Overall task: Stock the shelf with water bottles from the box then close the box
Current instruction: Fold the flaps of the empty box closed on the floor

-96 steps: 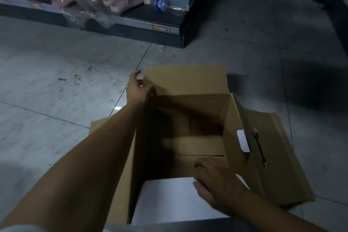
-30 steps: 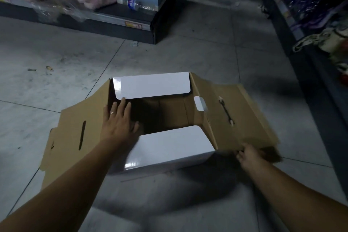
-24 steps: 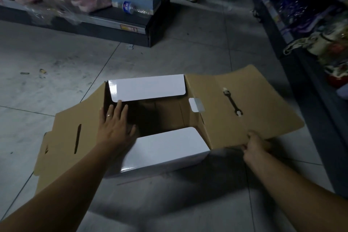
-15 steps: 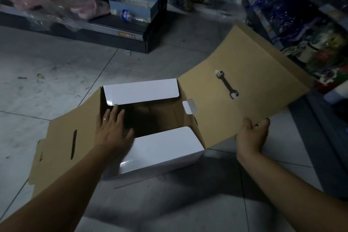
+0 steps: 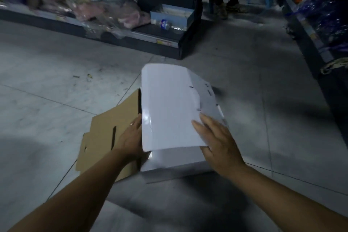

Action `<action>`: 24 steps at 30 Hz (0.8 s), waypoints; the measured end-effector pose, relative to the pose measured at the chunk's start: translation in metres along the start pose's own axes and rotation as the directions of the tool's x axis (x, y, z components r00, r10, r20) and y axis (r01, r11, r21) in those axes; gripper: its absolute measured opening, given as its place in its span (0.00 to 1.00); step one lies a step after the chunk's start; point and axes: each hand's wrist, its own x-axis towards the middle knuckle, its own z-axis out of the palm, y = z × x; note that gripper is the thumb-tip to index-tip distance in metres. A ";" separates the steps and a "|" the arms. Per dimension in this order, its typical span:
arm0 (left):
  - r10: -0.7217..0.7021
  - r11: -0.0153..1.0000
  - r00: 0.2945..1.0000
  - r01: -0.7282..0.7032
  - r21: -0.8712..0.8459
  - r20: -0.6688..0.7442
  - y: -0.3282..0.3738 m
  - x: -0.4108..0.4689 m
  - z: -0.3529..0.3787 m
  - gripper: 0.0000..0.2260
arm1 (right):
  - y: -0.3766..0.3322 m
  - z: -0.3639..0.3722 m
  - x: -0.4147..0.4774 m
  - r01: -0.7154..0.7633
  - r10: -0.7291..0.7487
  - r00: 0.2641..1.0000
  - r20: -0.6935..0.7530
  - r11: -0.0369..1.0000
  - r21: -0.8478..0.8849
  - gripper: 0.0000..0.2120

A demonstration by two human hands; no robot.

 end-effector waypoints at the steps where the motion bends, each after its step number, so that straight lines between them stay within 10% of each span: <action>1: 0.015 1.000 1.000 -0.015 -0.015 -0.008 -0.004 -0.005 -0.004 0.30 | 0.000 0.008 0.002 0.052 -0.050 0.996 0.077 0.998 -0.026 0.28; 8: -0.453 0.882 0.881 0.465 0.072 -0.132 -0.047 -0.053 -0.004 0.14 | -0.004 0.038 0.016 0.275 -0.194 0.908 0.371 0.945 -0.179 0.36; 17: -0.763 0.639 0.594 0.753 0.156 0.255 -0.063 -0.102 0.002 0.22 | -0.065 0.073 0.042 0.643 -0.538 0.695 0.477 0.762 -0.077 0.29; 21: -0.789 0.274 0.221 0.962 0.006 0.574 -0.048 -0.122 -0.008 0.20 | -0.064 0.074 0.042 0.583 -0.500 0.703 0.505 0.812 -0.008 0.27; 24: -0.708 -0.174 0.105 0.932 -0.317 0.698 -0.044 -0.115 -0.022 0.24 | -0.066 0.078 0.040 0.561 -0.484 0.724 0.492 0.828 -0.011 0.26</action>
